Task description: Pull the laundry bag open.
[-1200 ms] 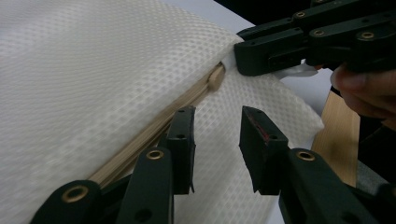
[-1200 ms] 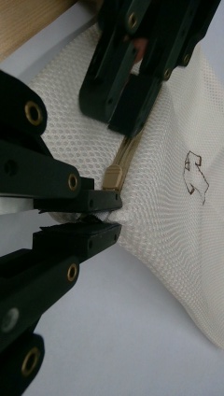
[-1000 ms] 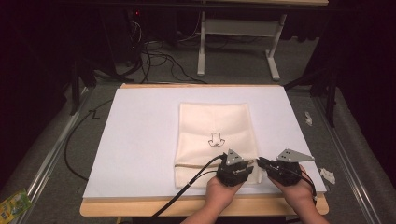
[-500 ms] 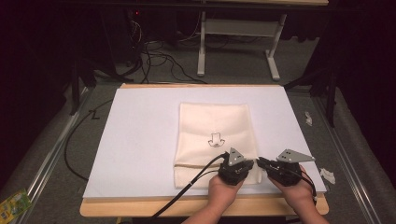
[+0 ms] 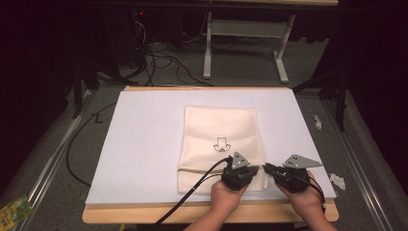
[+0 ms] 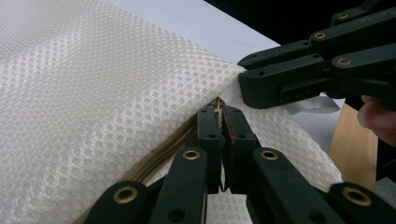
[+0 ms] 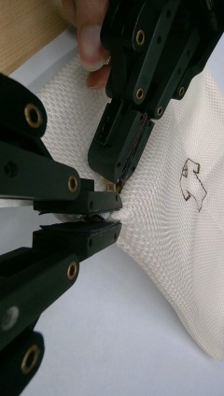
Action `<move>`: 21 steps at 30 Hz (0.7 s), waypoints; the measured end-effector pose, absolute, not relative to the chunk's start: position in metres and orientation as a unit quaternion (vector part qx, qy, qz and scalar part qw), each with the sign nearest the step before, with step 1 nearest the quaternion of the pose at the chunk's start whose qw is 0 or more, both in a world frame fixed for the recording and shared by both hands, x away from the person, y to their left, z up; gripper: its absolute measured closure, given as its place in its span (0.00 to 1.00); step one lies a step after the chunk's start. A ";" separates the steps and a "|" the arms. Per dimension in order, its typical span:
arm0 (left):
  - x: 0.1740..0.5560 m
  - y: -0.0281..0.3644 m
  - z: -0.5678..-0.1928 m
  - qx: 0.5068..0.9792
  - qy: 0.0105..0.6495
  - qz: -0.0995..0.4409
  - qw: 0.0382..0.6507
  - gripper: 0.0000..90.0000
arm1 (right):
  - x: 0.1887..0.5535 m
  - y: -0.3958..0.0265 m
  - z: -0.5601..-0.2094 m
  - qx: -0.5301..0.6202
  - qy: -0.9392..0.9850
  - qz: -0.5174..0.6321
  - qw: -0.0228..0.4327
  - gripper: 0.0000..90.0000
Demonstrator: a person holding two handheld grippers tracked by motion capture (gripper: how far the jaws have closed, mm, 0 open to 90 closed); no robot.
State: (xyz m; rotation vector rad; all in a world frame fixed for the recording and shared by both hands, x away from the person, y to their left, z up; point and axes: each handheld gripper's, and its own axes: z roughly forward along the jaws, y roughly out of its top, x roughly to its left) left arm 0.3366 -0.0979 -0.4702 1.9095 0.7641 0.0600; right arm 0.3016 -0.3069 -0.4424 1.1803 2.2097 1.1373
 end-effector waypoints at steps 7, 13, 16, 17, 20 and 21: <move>0.353 -0.060 -0.477 0.773 0.382 0.021 0.505 0.98 | 0.303 -0.337 -0.440 0.467 0.748 0.428 0.199 0.96; 0.358 -0.013 -0.476 0.793 0.400 0.051 0.457 0.98 | 0.305 -0.345 -0.442 0.478 0.744 0.415 0.212 0.96; 0.359 0.014 -0.476 0.797 0.411 0.060 0.439 0.97 | 0.304 -0.351 -0.443 0.487 0.739 0.412 0.215 0.96; 0.357 0.044 -0.472 0.794 0.423 0.072 0.430 0.97 | 0.304 -0.354 -0.443 0.493 0.737 0.409 0.216 0.96; 0.353 0.085 -0.472 0.793 0.424 0.073 0.430 0.97 | 0.305 -0.365 -0.445 0.502 0.731 0.406 0.220 0.95; 0.350 0.089 -0.475 0.797 0.414 0.073 0.435 0.97 | 0.306 -0.367 -0.446 0.500 0.730 0.422 0.196 0.95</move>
